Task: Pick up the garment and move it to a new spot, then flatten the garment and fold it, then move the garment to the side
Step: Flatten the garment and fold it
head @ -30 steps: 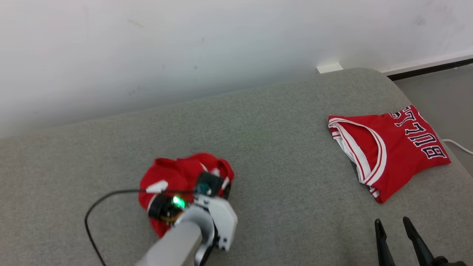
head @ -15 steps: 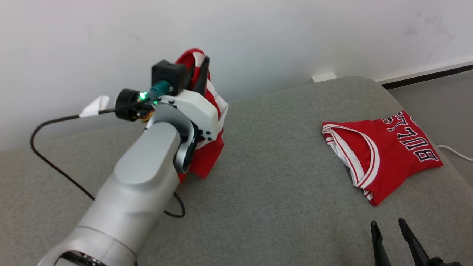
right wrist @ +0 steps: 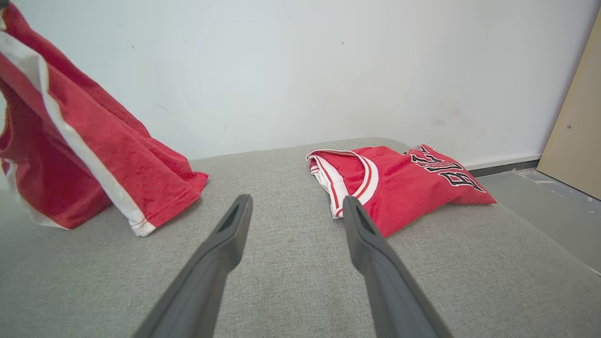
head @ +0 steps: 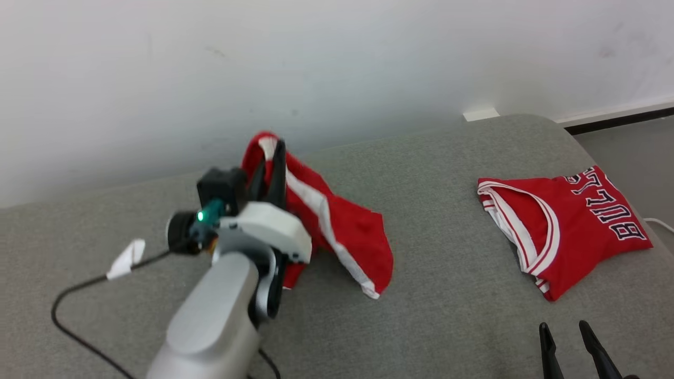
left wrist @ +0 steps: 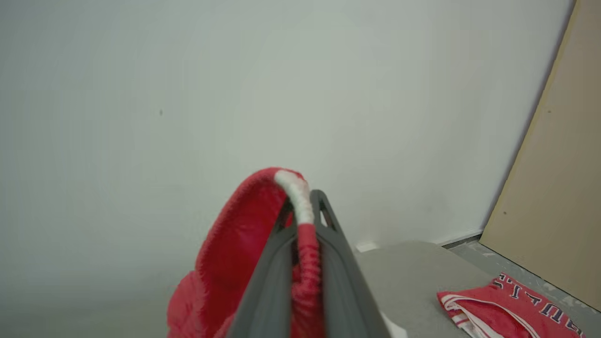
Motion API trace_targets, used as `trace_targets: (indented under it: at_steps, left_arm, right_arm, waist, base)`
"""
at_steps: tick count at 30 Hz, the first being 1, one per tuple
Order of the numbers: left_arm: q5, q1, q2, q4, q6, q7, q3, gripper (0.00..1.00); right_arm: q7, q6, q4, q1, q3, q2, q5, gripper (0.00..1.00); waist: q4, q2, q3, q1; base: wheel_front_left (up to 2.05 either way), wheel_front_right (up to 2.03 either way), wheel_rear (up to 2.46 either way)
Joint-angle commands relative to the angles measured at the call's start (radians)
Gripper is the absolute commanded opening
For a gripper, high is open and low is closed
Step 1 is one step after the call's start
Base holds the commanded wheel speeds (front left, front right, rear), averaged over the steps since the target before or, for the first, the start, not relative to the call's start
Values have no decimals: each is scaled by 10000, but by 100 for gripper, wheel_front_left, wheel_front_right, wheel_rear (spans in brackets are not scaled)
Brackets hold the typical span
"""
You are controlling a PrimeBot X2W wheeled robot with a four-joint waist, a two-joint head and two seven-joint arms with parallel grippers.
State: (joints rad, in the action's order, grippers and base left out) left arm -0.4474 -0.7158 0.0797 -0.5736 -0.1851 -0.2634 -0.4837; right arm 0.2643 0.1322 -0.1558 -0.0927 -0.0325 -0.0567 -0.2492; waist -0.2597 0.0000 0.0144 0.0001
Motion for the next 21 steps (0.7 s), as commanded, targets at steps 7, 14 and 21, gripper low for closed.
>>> trace_targets:
  at_steps: [7, 14, 21]
  left_arm:
    - [489, 3306, -155, 1019, 424, -9, 178, 0]
    - [996, 5453, 137, 1248, 667, -8, 520, 0]
    - [1141, 6846, 185, 1602, 764, -7, 1511, 0]
  right_arm:
    - [-8, -30, -5, -304, 199, 21, -28, 100]
    - [-8, -29, 45, -346, 92, 16, 42, 100]
    - [-8, -30, 77, -508, 152, -84, 43, 100]
  waist:
    - [903, 0, -42, -1]
    - [1650, 0, -109, -1]
    - [2028, 0, -254, -1]
  base:
    - [0, 0, 0]
    - [0, 0, 0]
    - [0, 0, 0]
